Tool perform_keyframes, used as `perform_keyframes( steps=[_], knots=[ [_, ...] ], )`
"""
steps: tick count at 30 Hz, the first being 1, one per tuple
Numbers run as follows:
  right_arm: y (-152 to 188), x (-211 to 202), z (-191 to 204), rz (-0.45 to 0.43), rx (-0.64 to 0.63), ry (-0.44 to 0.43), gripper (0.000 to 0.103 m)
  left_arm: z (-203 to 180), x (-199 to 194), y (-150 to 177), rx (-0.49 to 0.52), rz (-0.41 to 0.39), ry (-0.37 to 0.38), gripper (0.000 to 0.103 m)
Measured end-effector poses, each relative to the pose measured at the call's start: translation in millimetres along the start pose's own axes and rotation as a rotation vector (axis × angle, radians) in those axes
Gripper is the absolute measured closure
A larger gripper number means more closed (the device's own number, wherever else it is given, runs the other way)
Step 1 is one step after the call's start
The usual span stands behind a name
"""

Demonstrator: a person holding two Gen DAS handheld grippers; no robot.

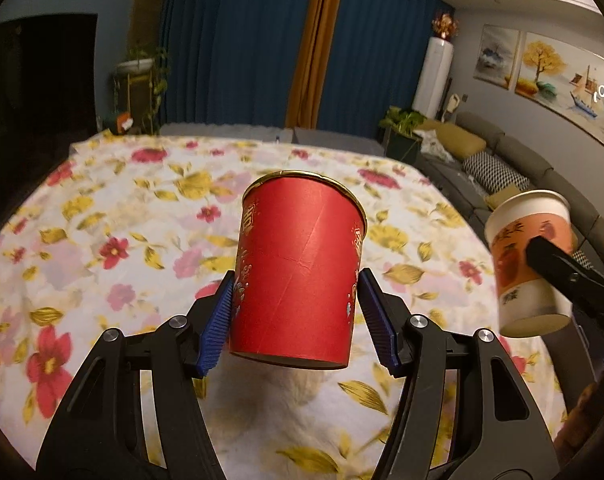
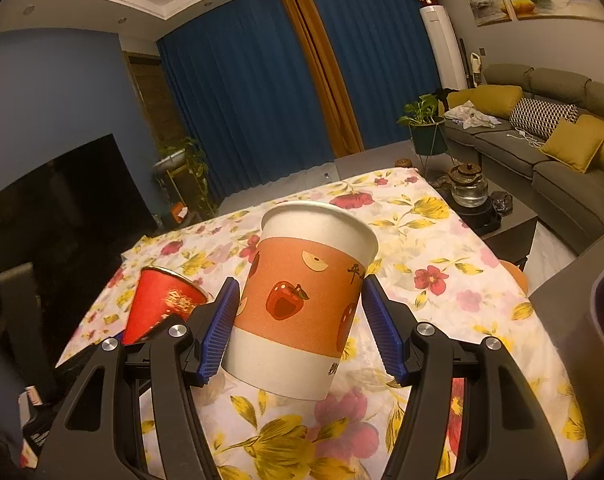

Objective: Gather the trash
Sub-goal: 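Carry both cups in both tools over the grey bin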

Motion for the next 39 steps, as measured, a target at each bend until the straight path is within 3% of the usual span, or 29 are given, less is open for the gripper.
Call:
perform_keyframes(
  steps=[8, 16, 22, 29, 39],
  knots=[
    [1, -43, -5, -0.04, -0.05, -0.006, 0.041, -28, -57, 4, 0.051, -0.092, -0.022, 0.044],
    [3, -105, -40, -0.09, -0.048, 0.011, 0.041, -73, -94, 20, 0.086, -0.125, 0.033, 0.044],
    [7, -146, -81, -0.132, -0.043, 0.08, 0.041, -131, -109, 36, 0.136, -0.138, 0.128, 0.044],
    [11, -202, -151, -0.22, -0.019, 0.241, 0.041, -220, -111, 56, 0.214, -0.141, 0.284, 0.044],
    [27, -236, -232, -0.239, 0.077, 0.362, 0.04, -319, -87, 88, 0.292, -0.102, 0.442, 0.043]
  ],
)
Point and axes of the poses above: each gripper's, at about its wrist camera, not at the fingertips, and x roughly the way its jaws point, z to its left, y to its underside, the point moved 2 cm from there along x, roughly the way its jaws point
